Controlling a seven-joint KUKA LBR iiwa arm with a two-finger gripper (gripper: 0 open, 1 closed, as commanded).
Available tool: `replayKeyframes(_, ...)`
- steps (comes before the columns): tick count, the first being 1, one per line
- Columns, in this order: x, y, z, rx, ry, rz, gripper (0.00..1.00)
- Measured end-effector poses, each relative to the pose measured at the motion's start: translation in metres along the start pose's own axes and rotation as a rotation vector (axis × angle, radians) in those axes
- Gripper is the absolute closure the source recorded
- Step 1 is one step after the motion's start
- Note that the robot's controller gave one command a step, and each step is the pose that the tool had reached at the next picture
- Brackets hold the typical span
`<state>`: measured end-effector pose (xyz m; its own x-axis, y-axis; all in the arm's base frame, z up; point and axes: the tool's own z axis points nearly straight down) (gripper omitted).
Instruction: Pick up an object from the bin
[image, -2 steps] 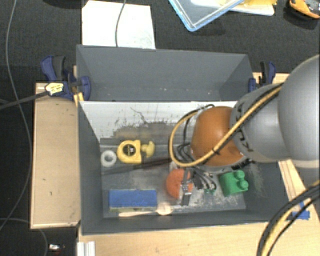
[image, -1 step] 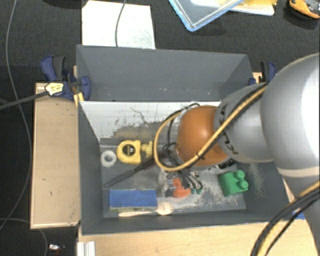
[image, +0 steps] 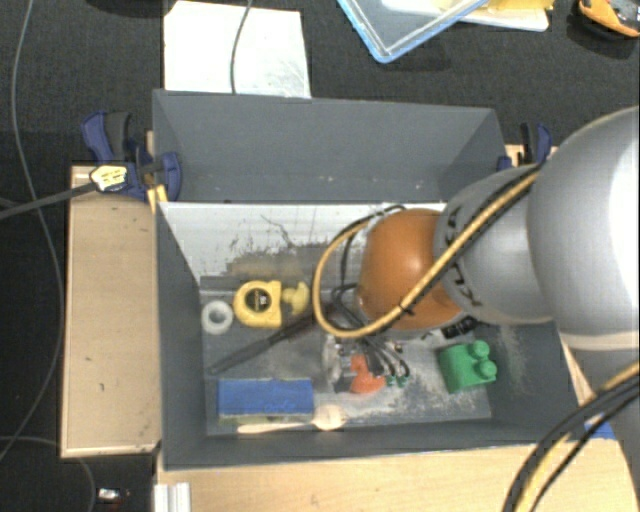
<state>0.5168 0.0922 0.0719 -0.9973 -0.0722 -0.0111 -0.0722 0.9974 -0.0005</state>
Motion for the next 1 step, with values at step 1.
replayKeyframes(1,-0.016,-0.0144,-0.0721,-0.001,-0.005,0.02,1.0)
